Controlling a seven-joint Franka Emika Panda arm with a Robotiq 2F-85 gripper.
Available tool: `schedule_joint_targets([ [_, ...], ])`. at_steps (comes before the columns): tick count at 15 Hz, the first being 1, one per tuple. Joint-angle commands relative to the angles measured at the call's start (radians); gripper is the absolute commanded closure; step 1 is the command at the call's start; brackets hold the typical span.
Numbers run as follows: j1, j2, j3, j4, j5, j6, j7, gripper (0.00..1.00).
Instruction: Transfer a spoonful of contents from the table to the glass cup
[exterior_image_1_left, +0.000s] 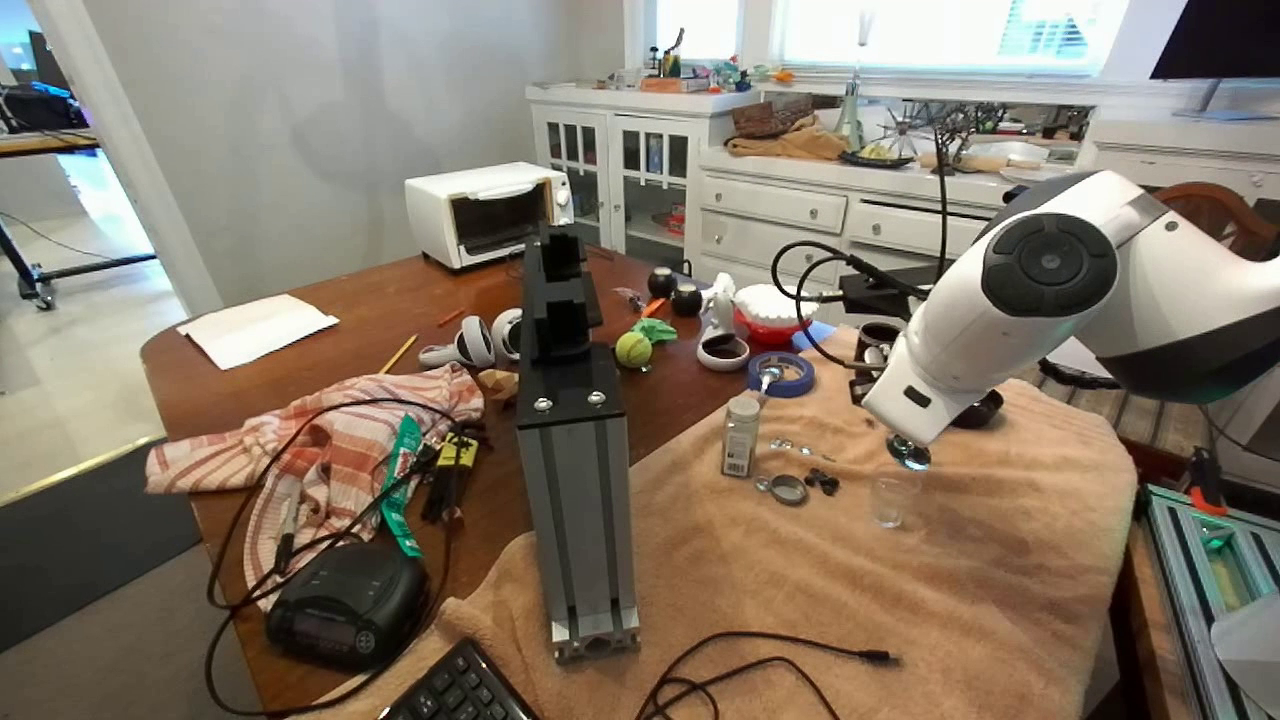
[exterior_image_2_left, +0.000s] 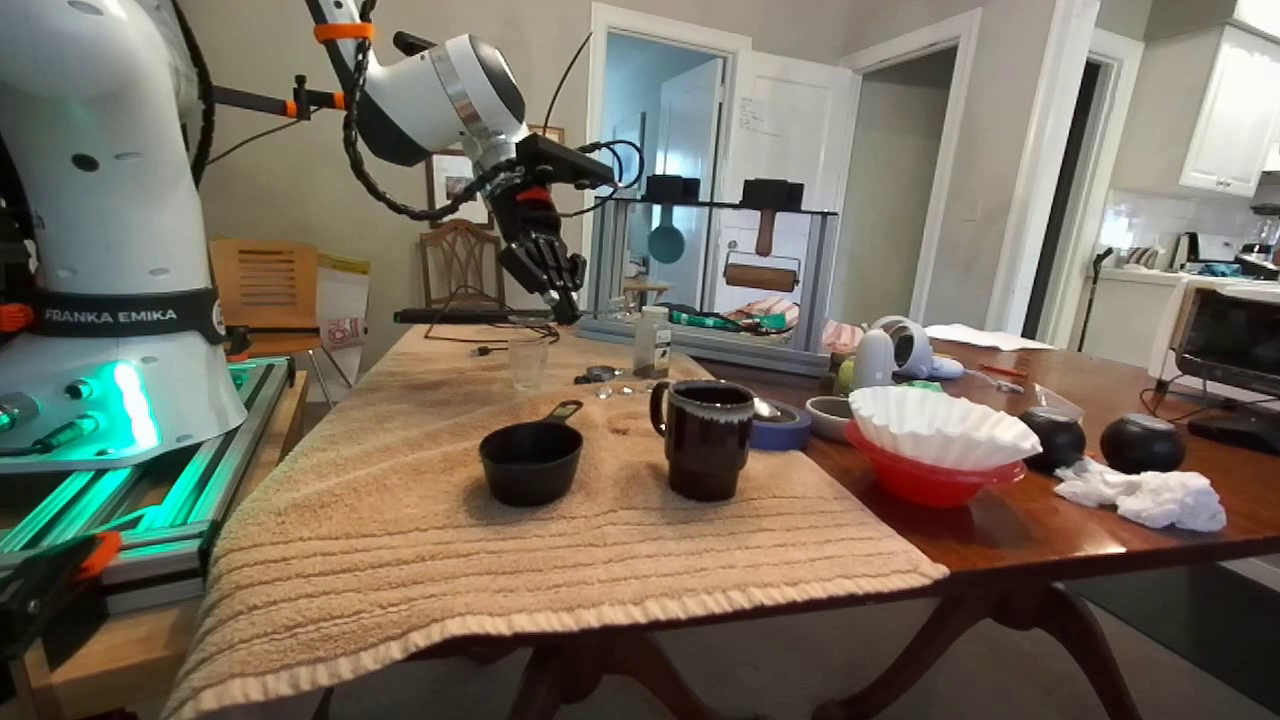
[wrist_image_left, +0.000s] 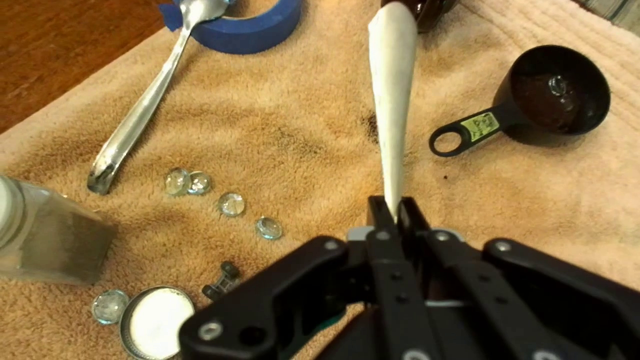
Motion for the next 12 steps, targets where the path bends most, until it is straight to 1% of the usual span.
schedule_joint_targets([
  [1, 0.017, 0.022, 0.008, 0.000, -0.064, -0.014, 0.086, 0.98],
  [5, 0.019, 0.028, 0.016, 0.000, -0.120, -0.034, 0.148, 0.98],
  [12, 0.022, 0.030, 0.021, 0.000, -0.198, -0.074, 0.209, 0.98],
])
